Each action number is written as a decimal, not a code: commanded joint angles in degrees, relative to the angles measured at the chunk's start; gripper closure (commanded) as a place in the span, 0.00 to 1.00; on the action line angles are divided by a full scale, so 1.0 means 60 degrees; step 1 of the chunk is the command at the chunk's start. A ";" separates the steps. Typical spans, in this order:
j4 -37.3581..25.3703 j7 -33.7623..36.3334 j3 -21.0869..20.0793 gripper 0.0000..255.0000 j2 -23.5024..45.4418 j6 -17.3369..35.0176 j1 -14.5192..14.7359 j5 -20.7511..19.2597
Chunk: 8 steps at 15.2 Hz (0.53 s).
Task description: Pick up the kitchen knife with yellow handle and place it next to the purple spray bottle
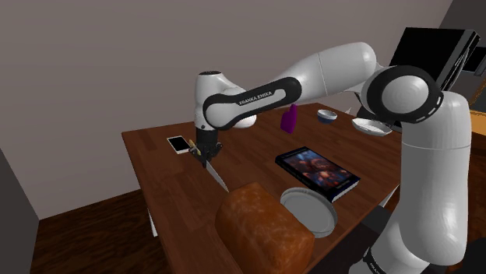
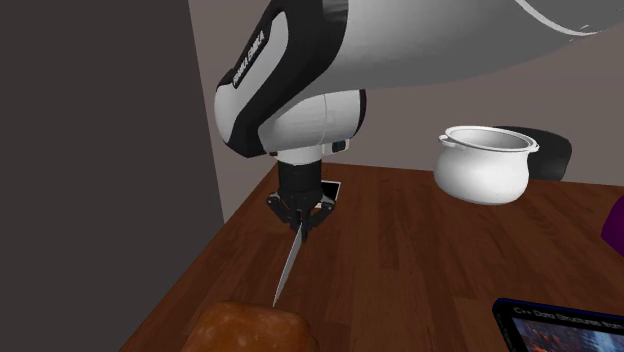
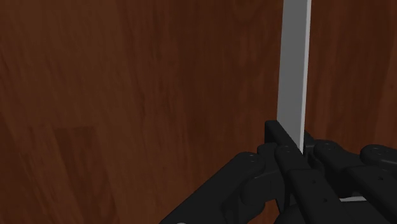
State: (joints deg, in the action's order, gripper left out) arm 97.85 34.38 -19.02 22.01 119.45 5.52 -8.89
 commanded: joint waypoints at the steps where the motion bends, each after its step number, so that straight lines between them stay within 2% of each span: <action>1: -0.0182 -0.0013 -0.0018 1.00 -0.0052 -0.0235 0.0010 0.0030; 8: -0.0713 -0.0105 -0.0072 1.00 -0.0323 -0.1020 -0.0006 0.0157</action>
State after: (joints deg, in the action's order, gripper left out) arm 93.96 33.95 -19.42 20.42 114.06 5.58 -8.10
